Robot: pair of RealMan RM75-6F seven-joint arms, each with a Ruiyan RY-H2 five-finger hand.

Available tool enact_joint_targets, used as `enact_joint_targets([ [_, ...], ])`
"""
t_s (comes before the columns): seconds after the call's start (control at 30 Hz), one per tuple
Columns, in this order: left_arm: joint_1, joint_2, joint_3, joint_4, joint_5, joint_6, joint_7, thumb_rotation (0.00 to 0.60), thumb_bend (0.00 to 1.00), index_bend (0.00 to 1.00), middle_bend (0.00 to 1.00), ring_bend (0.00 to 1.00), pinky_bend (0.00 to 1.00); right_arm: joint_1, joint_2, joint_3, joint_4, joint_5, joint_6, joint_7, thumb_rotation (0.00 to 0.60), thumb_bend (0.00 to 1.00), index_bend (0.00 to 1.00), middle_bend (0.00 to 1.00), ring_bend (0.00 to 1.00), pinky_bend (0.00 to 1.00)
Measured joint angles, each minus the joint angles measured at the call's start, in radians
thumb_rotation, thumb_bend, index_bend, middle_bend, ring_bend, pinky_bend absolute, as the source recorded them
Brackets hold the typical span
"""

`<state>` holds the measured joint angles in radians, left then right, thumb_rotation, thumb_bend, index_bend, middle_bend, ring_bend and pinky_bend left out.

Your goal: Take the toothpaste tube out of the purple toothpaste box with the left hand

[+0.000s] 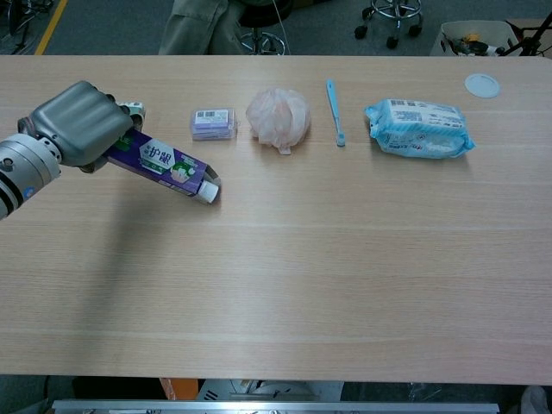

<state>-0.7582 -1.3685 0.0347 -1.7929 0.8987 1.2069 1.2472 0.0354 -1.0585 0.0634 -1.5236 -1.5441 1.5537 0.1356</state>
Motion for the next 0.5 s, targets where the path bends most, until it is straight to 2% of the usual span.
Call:
enact_joint_targets([
  [0.3,-0.017,0.030,0.008,-0.071,0.017,0.106,0.151,0.600,0.33,0.36,0.42,0.32,0.42,0.004,-0.002,0.002,0.001,-0.003,-0.001,0.003,0.600,0.21,0.32,0.41,0.42,0.41],
  [0.5,-0.023,0.044,-0.003,-0.099,0.006,0.120,0.137,0.600,0.33,0.36,0.42,0.32,0.42,0.003,-0.002,0.001,0.004,-0.002,-0.001,0.007,0.600,0.21,0.32,0.41,0.42,0.41],
])
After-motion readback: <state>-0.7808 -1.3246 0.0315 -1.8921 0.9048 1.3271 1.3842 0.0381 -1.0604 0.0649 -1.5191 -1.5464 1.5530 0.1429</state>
